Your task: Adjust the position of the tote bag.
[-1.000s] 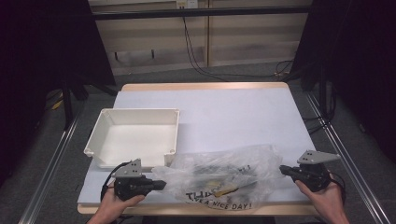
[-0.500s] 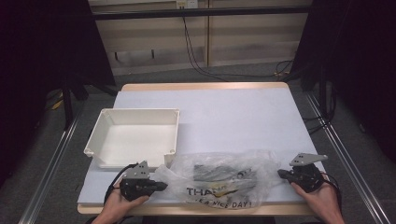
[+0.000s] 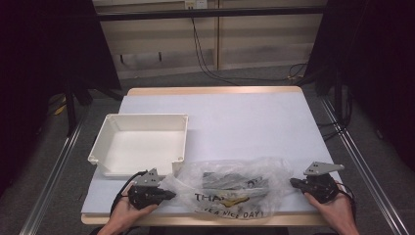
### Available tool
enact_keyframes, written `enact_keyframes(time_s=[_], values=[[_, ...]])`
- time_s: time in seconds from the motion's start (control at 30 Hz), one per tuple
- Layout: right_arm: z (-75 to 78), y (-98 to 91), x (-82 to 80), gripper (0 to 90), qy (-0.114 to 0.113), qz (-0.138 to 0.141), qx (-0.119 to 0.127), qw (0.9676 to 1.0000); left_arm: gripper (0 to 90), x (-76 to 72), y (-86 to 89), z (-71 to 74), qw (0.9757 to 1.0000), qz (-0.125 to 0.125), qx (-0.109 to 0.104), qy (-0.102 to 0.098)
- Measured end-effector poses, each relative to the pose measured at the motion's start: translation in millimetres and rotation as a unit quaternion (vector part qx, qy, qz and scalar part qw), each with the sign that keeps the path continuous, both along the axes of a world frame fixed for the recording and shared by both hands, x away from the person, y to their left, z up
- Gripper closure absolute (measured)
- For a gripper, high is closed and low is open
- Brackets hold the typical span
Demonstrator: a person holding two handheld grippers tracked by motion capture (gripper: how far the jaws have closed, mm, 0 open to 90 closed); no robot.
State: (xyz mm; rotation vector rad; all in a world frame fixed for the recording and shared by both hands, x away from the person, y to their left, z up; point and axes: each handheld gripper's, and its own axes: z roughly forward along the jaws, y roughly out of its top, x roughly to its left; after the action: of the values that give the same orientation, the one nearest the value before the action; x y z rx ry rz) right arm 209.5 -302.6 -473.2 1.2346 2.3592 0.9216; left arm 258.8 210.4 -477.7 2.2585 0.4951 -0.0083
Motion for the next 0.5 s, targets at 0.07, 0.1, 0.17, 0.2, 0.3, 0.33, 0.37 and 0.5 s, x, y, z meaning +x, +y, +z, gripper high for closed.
enact_keyframes(time_s=[0.07, 0.1, 0.17, 0.2, 0.3, 0.33, 0.37, 0.5], values=[[2.3, -0.3, -0.7, 83.3, -0.005, -0.006, 0.004, 1.0, 88.6, -1.6, 4.4, 4.8, 0.9999, 0.007, -0.016, 0.002], [4.1, -1.1, -1.0, 80.3, -0.009, -0.007, 0.009, 0.9999, 86.0, -2.9, 6.5, 6.8, 0.9996, 0.012, -0.025, 0.0], [9.6, -4.1, -2.3, 74.4, -0.022, -0.012, 0.028, 0.9993, 79.8, -5.2, 11.3, 11.3, 0.999, 0.018, -0.04, -0.002], [11.6, -5.3, -2.8, 72.7, -0.026, -0.01, 0.035, 0.999, 78.0, -5.9, 13.9, 13.3, 0.9988, 0.019, -0.046, -0.002], [19.7, -6.8, -5.6, 62.6, -0.044, -0.013, 0.047, 0.9979, 68.6, -9.1, 18.4, 22.4, 0.9975, 0.033, -0.062, -0.01], [23.4, -6.9, -7.3, 57.7, -0.052, -0.017, 0.051, 0.9972, 65.7, -9.7, 18.9, 24.7, 0.9968, 0.035, -0.071, -0.01], [25.7, -7.3, -7.8, 55.5, -0.058, -0.016, 0.053, 0.9968, 64.2, -10.1, 20.4, 28.5, 0.9965, 0.036, -0.074, -0.017], [41.4, -10.1, -11.3, 46.6, -0.08, -0.019, 0.072, 0.994, 55.0, -12.4, 23.2, 40.3, 0.9946, 0.047, -0.089, -0.023]])
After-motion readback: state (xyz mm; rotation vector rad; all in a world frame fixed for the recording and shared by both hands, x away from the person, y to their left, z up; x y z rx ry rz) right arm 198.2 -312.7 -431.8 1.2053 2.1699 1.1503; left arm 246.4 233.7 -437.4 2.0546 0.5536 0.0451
